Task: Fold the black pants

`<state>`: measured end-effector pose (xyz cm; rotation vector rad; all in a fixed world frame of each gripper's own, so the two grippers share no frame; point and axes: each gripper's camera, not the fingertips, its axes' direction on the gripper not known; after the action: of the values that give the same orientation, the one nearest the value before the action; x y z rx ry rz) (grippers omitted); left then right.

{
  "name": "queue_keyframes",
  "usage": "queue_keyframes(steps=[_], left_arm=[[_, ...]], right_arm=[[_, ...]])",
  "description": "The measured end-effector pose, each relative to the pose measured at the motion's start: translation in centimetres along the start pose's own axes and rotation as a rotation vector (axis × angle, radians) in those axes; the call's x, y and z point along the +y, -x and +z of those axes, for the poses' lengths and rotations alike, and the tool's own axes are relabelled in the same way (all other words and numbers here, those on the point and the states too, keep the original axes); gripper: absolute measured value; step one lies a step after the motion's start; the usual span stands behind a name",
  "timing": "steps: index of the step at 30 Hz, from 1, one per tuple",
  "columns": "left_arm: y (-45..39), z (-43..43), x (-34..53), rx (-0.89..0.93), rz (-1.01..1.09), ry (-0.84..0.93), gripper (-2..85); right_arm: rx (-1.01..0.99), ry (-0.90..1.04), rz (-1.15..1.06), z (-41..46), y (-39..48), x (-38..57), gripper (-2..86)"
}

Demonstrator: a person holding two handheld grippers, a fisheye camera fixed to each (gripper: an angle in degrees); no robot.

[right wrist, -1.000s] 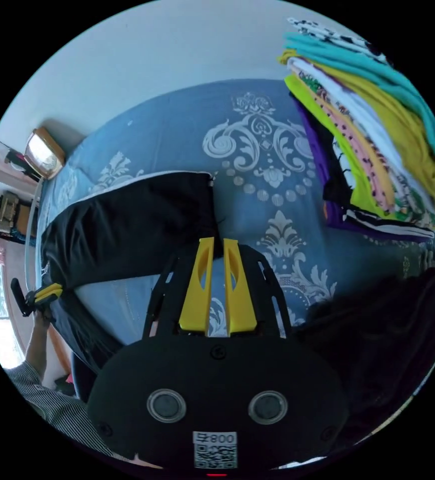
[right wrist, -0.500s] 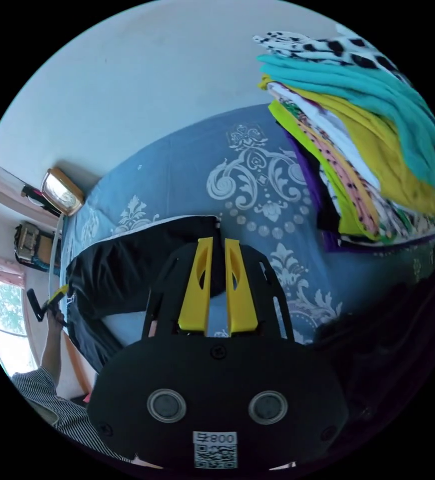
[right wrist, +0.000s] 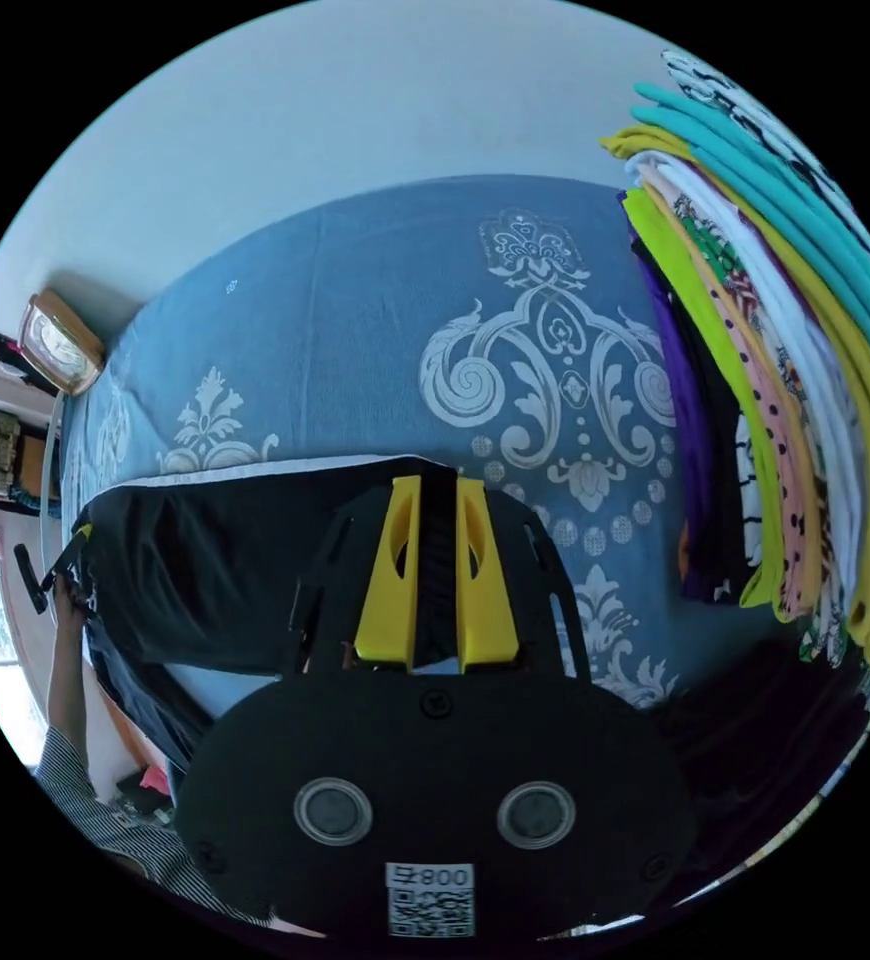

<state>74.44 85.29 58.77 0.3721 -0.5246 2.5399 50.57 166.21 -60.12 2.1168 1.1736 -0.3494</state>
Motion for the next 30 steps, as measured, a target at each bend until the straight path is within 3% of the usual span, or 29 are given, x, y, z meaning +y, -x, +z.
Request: queue_keyframes(steps=[7,13,17,20,26,30], left_arm=[[0.2,-6.7,0.7,0.037,0.015,-0.135,1.6],[1.1,-7.9,2.5,0.042,-0.022,-0.069,2.3],[2.0,-11.8,4.9,0.066,-0.022,-0.137,2.7],[3.4,-14.3,7.2,0.090,-0.046,-0.174,2.3],[6.6,-14.5,9.5,0.025,-0.189,-0.030,0.6],[7.1,-16.7,10.2,0.021,-0.187,-0.077,0.3]], right_arm=[[-0.056,-0.167,-0.027,-6.6,1.0,1.0,5.4],[-0.039,-0.027,0.074,-4.6,0.8,1.9,5.6],[-0.069,-0.144,0.120,-7.7,0.3,4.9,3.4],[-0.110,-0.207,0.022,-9.6,2.4,8.0,1.8],[0.087,-0.017,-0.123,-5.8,7.4,11.3,0.3],[0.002,-0.026,-0.068,-7.0,7.3,12.4,0.1]])
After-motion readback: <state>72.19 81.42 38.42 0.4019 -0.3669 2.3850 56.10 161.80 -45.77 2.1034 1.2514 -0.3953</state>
